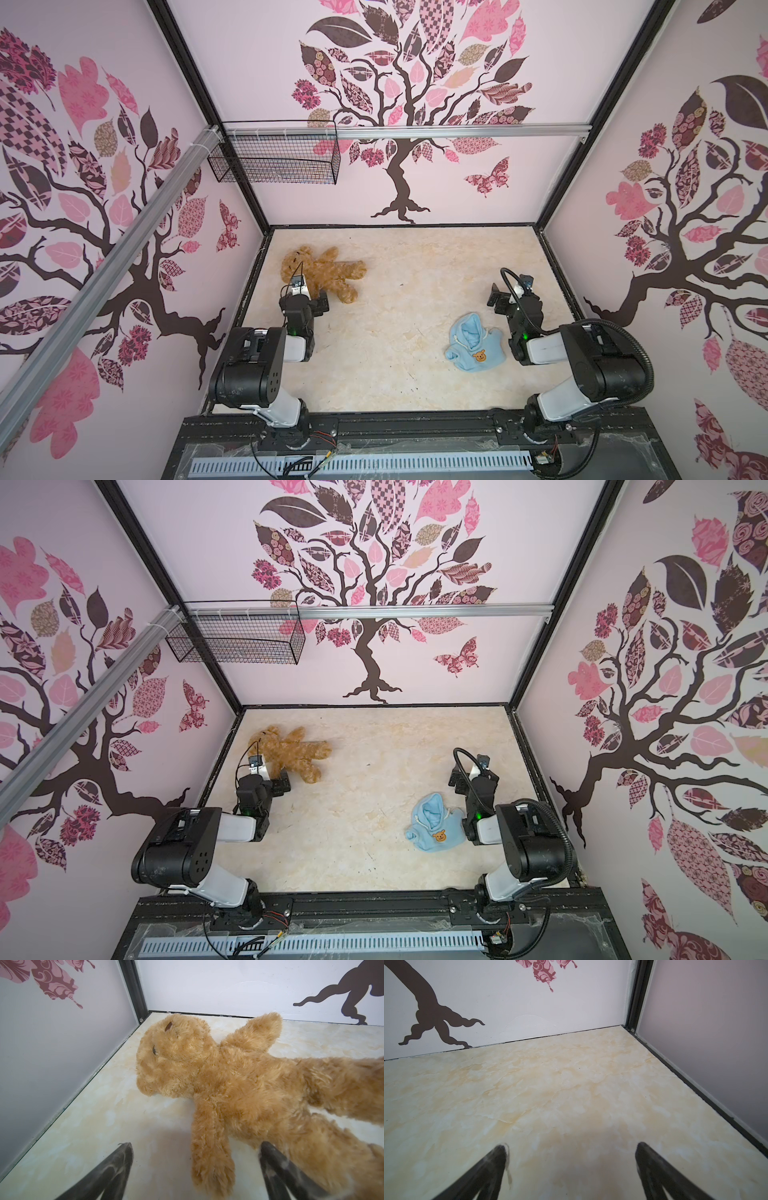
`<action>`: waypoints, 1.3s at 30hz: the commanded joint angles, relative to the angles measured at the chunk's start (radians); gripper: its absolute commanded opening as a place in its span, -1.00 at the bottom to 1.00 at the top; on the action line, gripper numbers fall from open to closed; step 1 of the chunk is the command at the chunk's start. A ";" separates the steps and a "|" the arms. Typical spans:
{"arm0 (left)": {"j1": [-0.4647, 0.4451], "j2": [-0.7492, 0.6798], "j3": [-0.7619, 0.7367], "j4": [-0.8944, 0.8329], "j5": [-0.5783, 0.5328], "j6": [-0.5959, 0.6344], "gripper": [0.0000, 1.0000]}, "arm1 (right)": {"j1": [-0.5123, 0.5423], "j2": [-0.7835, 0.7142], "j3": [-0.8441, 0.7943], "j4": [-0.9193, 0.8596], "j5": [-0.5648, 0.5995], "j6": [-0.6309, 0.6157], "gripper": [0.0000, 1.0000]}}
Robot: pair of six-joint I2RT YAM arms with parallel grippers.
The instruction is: Dress the teddy bear
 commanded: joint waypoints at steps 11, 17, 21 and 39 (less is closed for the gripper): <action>-0.020 -0.205 0.262 -0.608 -0.054 -0.129 0.95 | 0.002 -0.465 0.157 -0.611 0.188 0.263 1.00; -0.129 -0.318 0.328 -0.788 0.033 -0.373 0.95 | 0.100 -0.565 0.192 -0.751 -0.127 0.487 0.99; -0.181 -0.384 0.294 -0.781 0.300 -0.605 0.86 | 0.329 -0.498 0.329 -1.035 -0.080 0.384 1.00; -0.361 -0.523 0.356 -1.195 0.409 -0.538 0.84 | 0.384 -0.282 0.428 -1.449 -0.249 0.319 0.36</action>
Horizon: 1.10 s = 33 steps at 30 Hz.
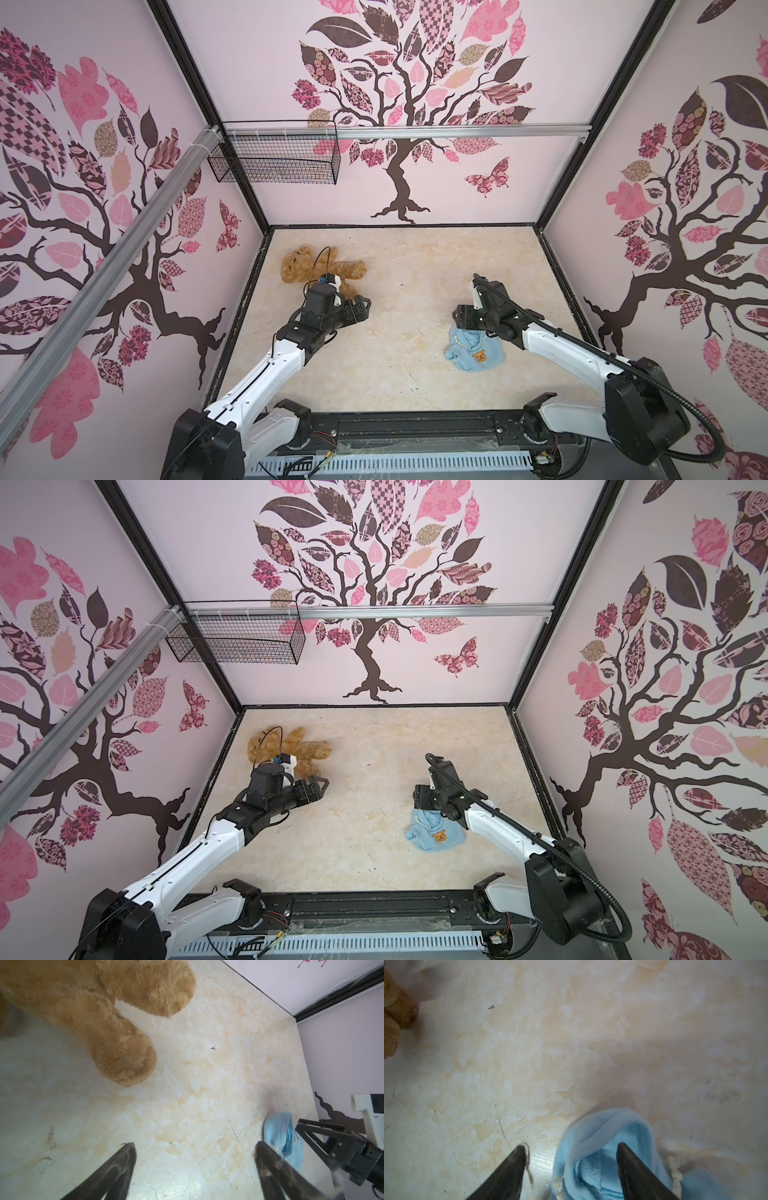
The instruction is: Dress the teddy bear
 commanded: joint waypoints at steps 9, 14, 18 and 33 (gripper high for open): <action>-0.001 0.057 0.121 -0.091 -0.101 0.044 0.86 | 0.026 0.049 -0.035 0.048 -0.121 0.048 0.20; 0.004 0.102 0.166 -0.088 -0.181 0.051 0.90 | 0.028 0.093 -0.021 0.054 -0.133 0.020 0.17; 0.054 0.189 0.228 -0.104 -0.186 0.024 0.90 | 0.028 0.110 -0.038 0.084 -0.137 0.011 0.11; 0.168 0.461 0.360 -0.023 -0.212 -0.048 0.91 | 0.028 0.114 -0.037 0.092 -0.139 -0.022 0.07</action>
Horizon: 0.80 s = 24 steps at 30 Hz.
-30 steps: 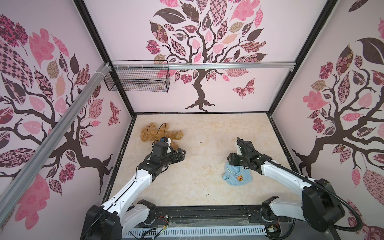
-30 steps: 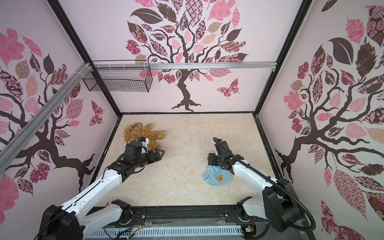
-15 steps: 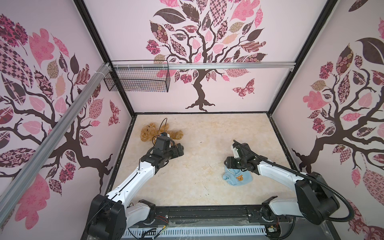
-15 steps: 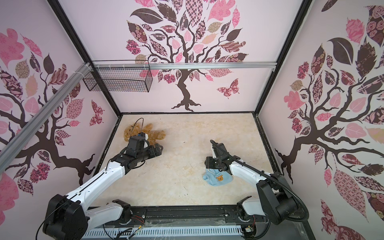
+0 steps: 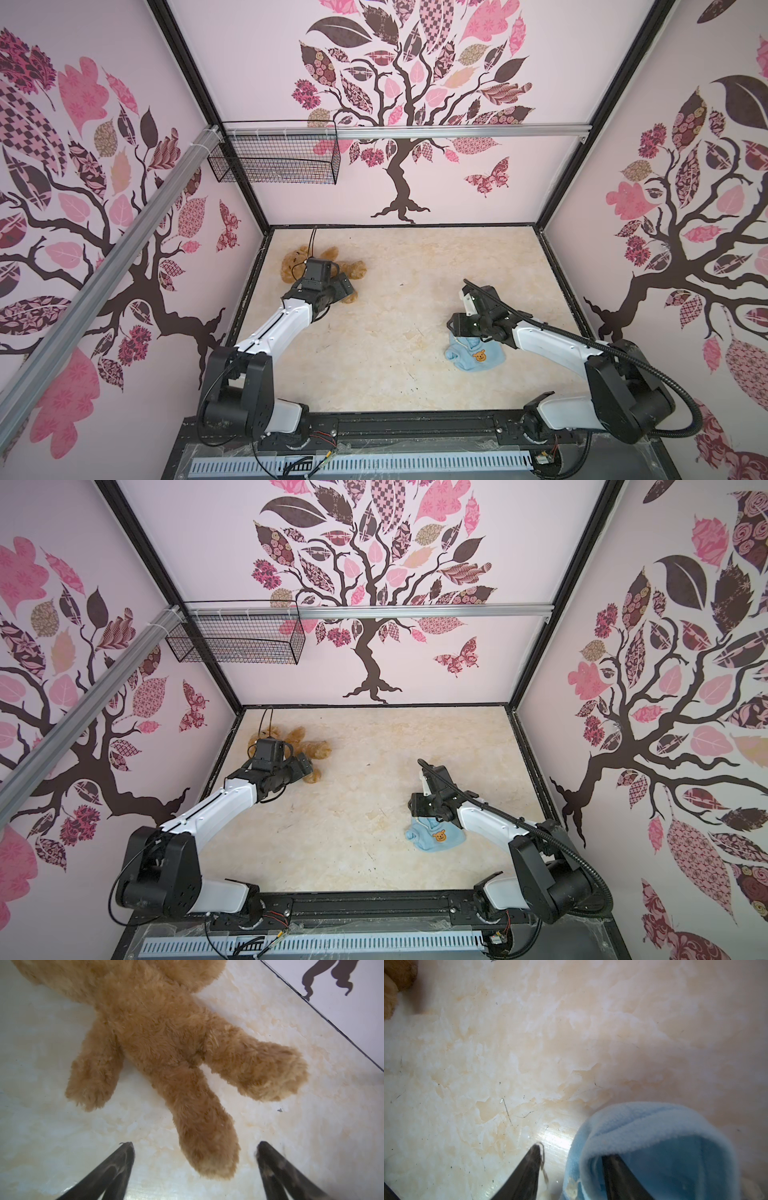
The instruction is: Dress the teddy bear
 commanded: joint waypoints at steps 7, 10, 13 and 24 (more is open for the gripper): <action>-0.003 0.239 0.160 0.037 0.013 0.009 0.46 | 0.005 -0.048 -0.002 -0.028 0.025 -0.013 0.35; -0.050 0.259 0.138 0.047 0.035 0.034 0.08 | 0.006 -0.089 0.005 -0.042 0.053 -0.013 0.44; -0.155 0.240 0.095 0.031 -0.002 0.079 -0.23 | 0.006 -0.126 0.025 -0.066 0.081 -0.013 0.49; -0.565 0.040 -0.156 0.013 0.076 0.132 -0.39 | 0.004 -0.168 0.168 -0.130 0.138 -0.056 0.66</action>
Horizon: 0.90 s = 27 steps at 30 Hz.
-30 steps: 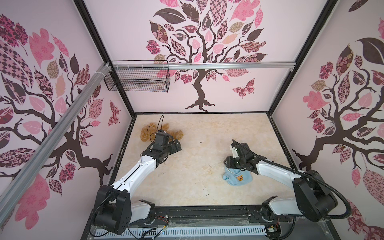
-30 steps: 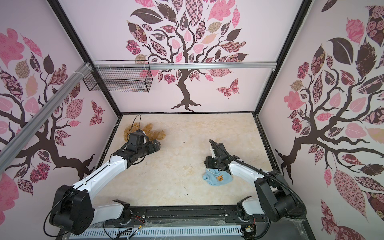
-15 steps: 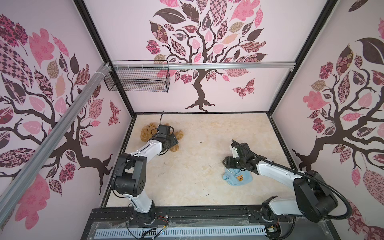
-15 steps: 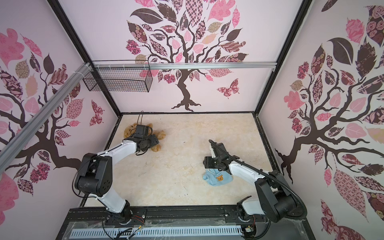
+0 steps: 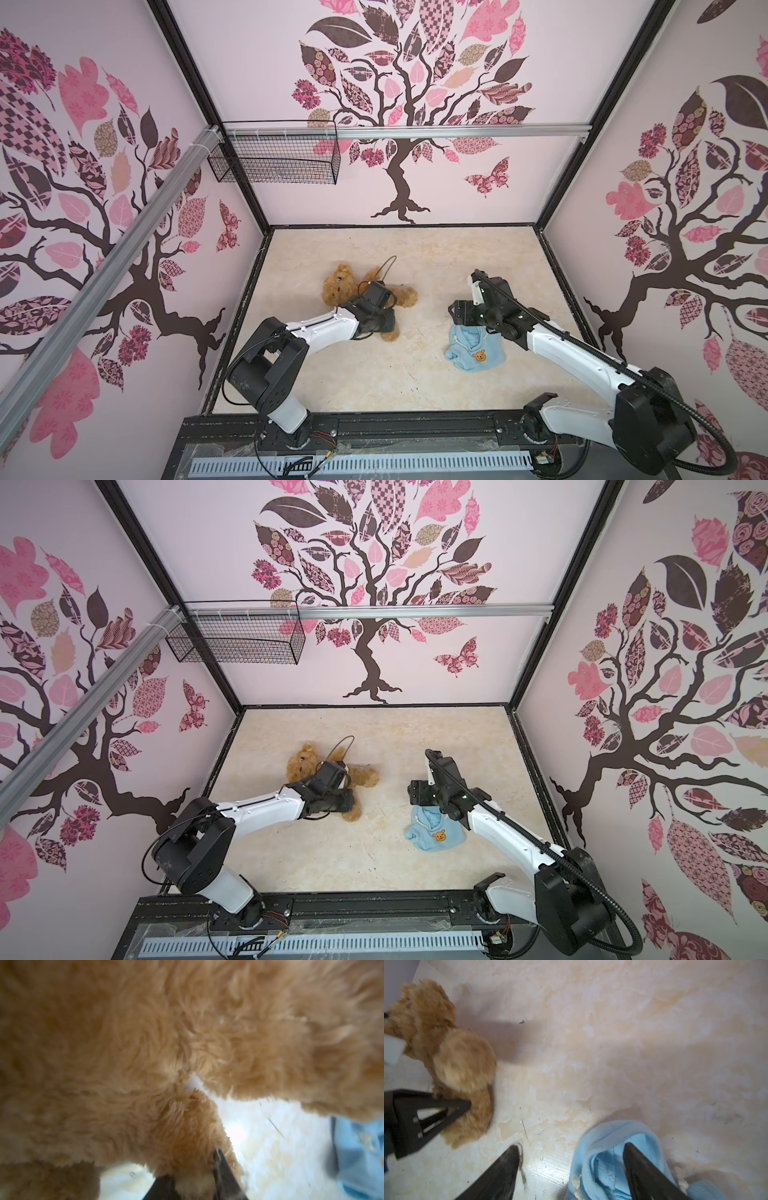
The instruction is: Dress the teddy bear
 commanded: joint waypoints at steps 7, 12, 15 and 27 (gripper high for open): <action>-0.034 -0.354 -0.181 -0.012 0.070 -0.005 0.51 | 0.004 0.135 0.136 0.063 -0.271 -0.003 0.66; 0.124 -0.437 -0.154 -0.012 0.225 0.020 0.79 | 0.019 0.246 0.165 0.167 -0.399 0.083 0.67; 0.195 -0.430 -0.118 -0.015 0.211 0.026 0.90 | 0.032 0.303 0.180 0.209 -0.408 0.113 0.74; 0.350 -0.022 0.056 0.167 0.361 -0.082 0.81 | 0.076 0.598 0.304 0.332 -0.507 0.160 0.89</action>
